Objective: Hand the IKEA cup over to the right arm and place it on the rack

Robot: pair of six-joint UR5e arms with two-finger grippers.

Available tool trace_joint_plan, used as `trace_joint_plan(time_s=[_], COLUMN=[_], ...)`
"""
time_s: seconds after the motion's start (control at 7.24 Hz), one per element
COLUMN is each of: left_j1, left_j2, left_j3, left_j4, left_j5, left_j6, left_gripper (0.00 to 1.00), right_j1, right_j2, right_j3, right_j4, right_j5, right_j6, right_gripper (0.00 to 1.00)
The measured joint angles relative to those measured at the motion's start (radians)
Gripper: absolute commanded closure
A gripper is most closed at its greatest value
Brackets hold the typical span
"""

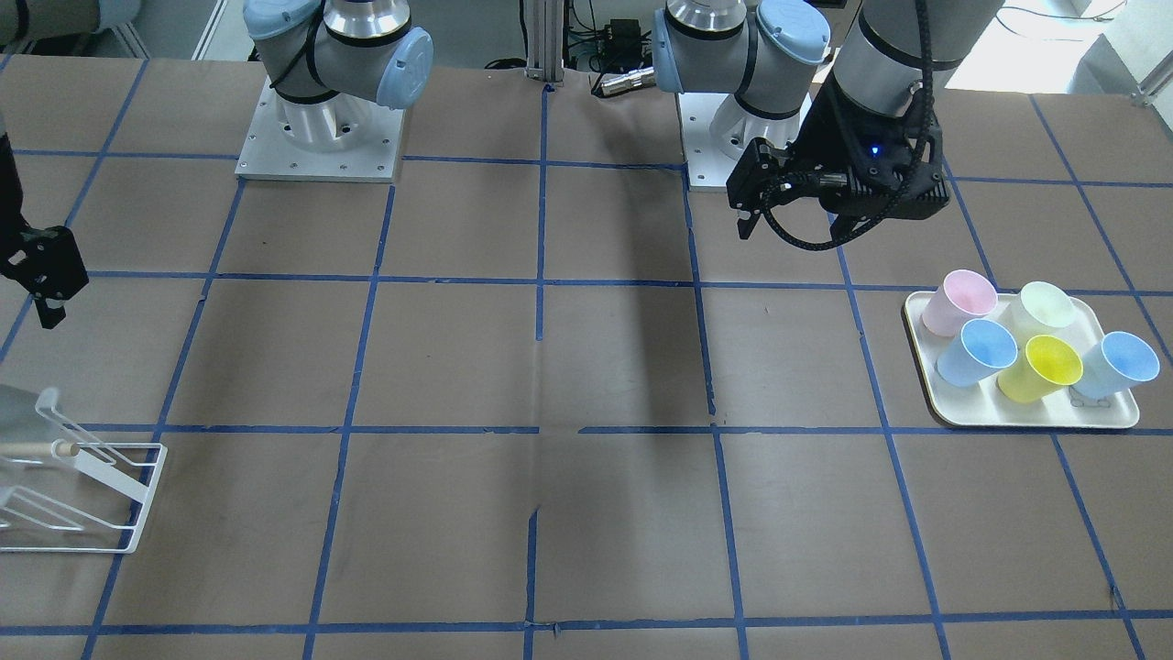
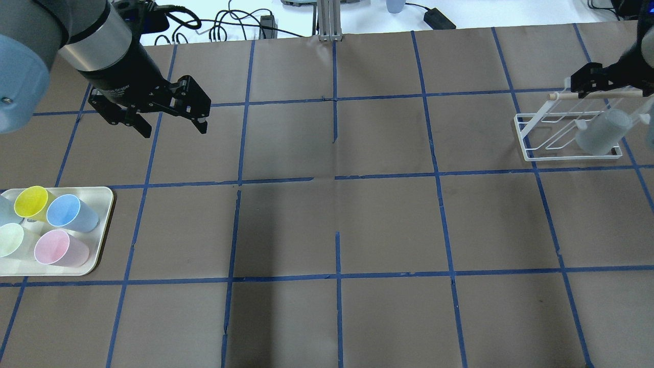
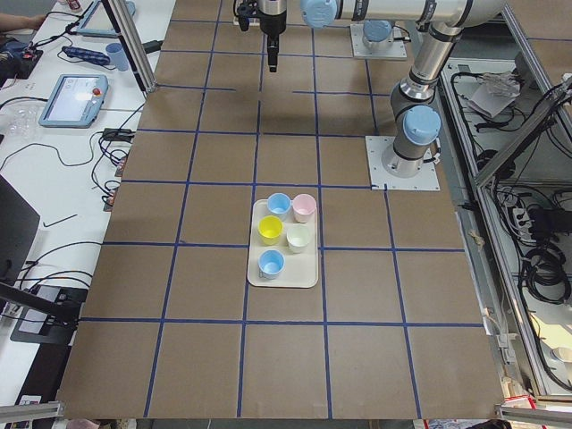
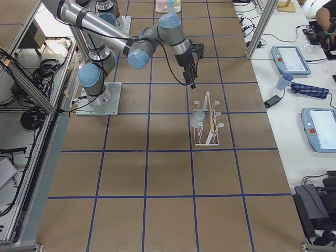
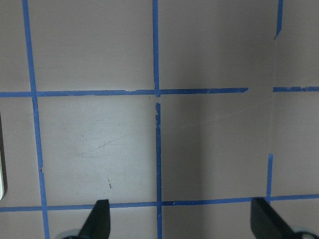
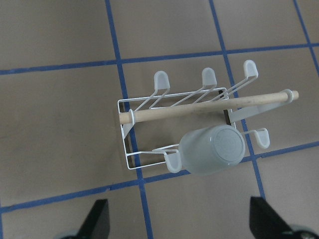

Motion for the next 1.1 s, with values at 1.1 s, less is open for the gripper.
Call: trace_joint_plan(time_s=[1.1], left_j1=[0.014], left_j2=[0.016], left_j3=[-0.003], left_j4=[0.001], left_j5=[0.010], left_j6=[0.098], left_gripper=[0.00], right_j1=[0.298], right_j2=[0.183], right_j3=[-0.520], right_j4=[0.724], right_j5=[0.140], right_j6=[0.141], right_gripper=[0.00])
